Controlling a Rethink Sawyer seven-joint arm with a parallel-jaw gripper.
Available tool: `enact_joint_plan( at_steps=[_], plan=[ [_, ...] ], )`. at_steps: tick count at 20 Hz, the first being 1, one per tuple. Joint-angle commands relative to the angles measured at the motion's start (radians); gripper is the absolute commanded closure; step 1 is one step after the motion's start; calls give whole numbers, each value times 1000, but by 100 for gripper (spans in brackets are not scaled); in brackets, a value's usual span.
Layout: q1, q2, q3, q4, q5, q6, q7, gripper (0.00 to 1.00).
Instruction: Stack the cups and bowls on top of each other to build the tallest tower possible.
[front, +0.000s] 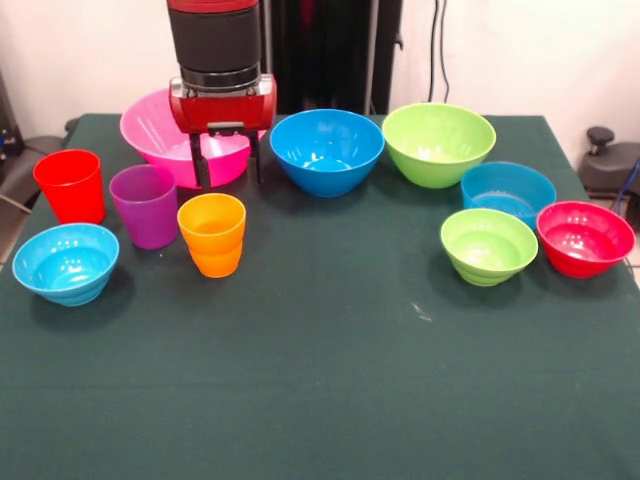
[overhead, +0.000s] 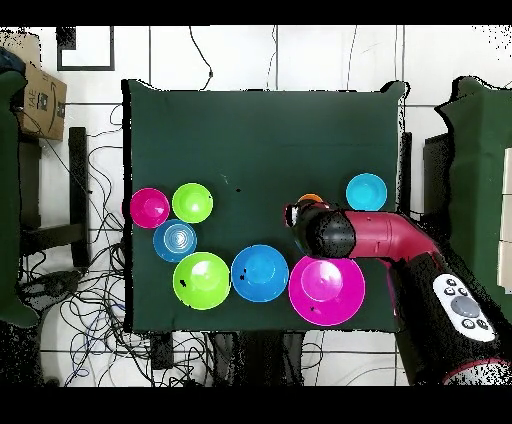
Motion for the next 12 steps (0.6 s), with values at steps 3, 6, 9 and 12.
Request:
enact_joint_plan(
  at_steps=[3,6,9,12],
  plan=[
    [150,24,-166,-82,-17,116,187,0],
    [167,36,-183,-109,5,134,169,0],
    [182,39,-194,-130,22,145,152,0],
    [191,53,-199,-145,35,140,140,0]
  ],
)
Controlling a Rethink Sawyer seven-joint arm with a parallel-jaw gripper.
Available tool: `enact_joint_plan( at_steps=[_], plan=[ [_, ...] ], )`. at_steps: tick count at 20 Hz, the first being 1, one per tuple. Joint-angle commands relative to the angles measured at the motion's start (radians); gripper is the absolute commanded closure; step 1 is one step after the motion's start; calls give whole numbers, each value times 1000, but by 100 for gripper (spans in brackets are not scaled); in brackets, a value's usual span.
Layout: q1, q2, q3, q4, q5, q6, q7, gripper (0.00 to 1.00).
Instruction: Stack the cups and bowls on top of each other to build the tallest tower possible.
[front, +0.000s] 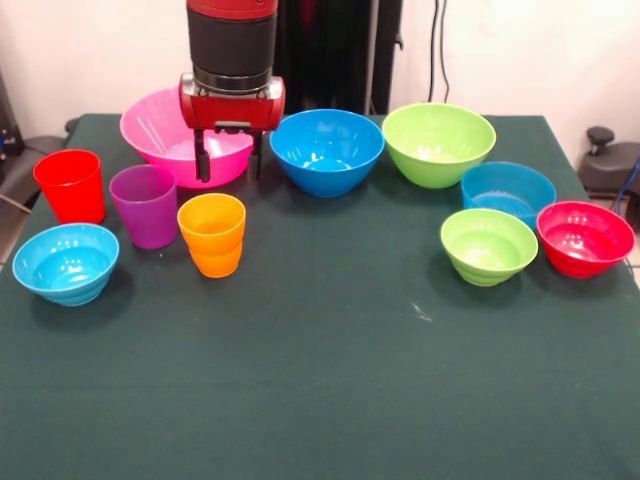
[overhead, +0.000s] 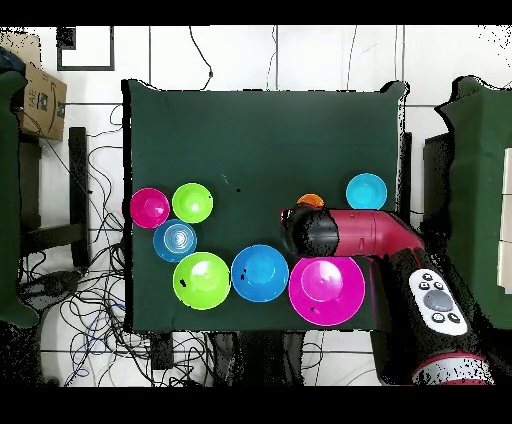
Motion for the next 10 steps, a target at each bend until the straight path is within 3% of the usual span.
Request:
enact_joint_plan(
  at_steps=[1,10],
  plan=[
    [48,52,-50,-100,33,100,129,0],
    [53,75,-57,-154,87,118,91,0]
  ],
)
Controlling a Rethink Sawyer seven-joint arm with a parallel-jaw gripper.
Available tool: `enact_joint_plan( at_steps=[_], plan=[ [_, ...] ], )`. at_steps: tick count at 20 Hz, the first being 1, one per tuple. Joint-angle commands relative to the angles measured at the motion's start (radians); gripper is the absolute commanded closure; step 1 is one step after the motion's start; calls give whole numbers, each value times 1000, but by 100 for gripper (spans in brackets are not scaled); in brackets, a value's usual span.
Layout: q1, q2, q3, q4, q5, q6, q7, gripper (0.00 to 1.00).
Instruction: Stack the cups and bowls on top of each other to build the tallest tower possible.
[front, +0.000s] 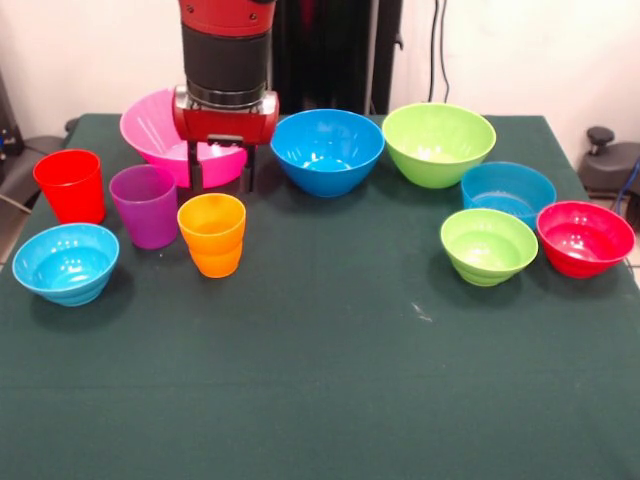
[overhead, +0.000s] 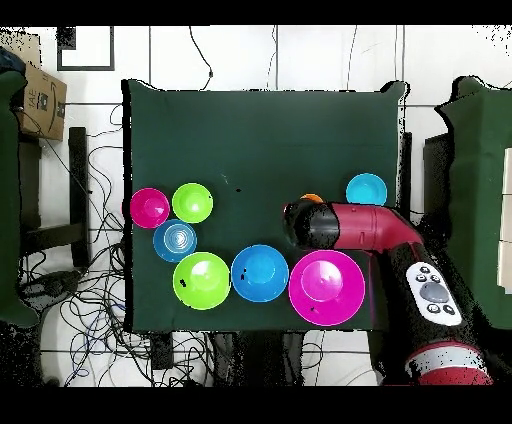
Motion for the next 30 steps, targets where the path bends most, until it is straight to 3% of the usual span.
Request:
enact_joint_plan(
  at_steps=[1,5,18,30],
  plan=[
    [23,31,-7,-111,47,127,87,0],
    [34,17,-7,-138,66,169,71,0],
    [91,21,-25,-153,104,170,110,0],
    [113,96,-46,-189,109,99,111,0]
  ],
)
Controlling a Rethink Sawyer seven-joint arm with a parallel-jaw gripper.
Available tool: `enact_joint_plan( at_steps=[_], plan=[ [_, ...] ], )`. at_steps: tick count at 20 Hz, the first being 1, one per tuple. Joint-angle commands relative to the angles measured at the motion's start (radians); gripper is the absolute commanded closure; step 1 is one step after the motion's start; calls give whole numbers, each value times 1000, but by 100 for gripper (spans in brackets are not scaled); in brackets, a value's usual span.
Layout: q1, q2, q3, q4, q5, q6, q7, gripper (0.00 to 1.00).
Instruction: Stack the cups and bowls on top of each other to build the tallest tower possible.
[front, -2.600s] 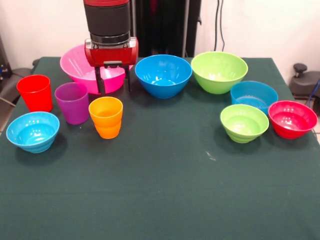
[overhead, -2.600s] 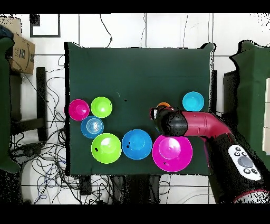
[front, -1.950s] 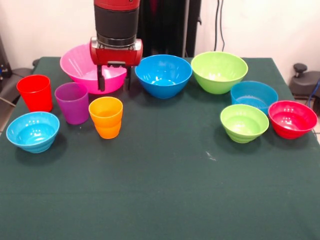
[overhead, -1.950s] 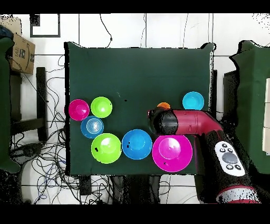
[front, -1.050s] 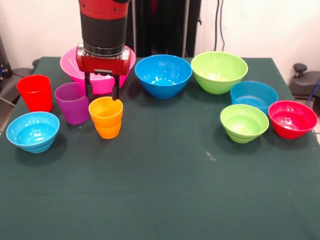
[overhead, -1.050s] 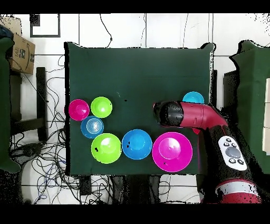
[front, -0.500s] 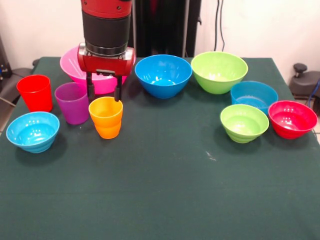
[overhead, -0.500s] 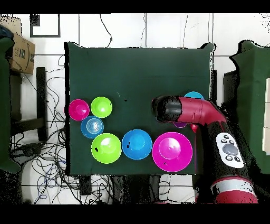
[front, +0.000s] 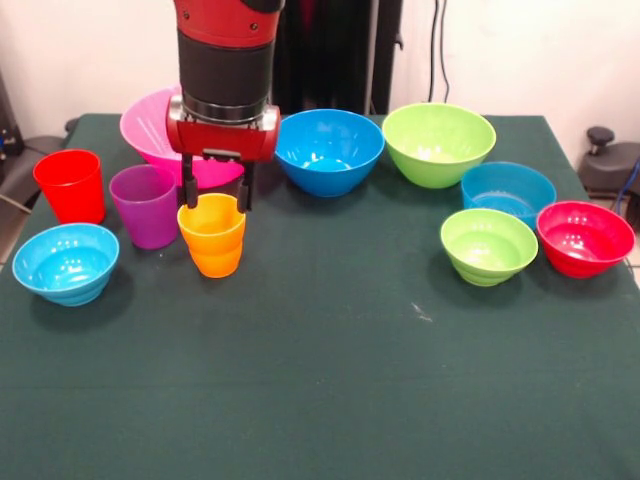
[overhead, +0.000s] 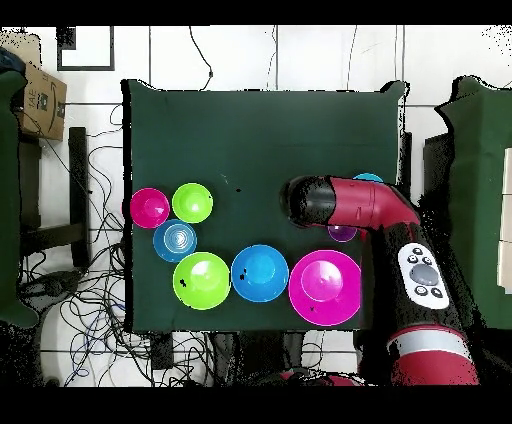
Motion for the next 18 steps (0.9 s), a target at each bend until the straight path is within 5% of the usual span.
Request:
enact_joint_plan(
  at_steps=[1,18],
  plan=[
    [25,62,16,-49,19,7,112,0],
    [48,91,7,-27,28,-52,154,0]
  ],
)
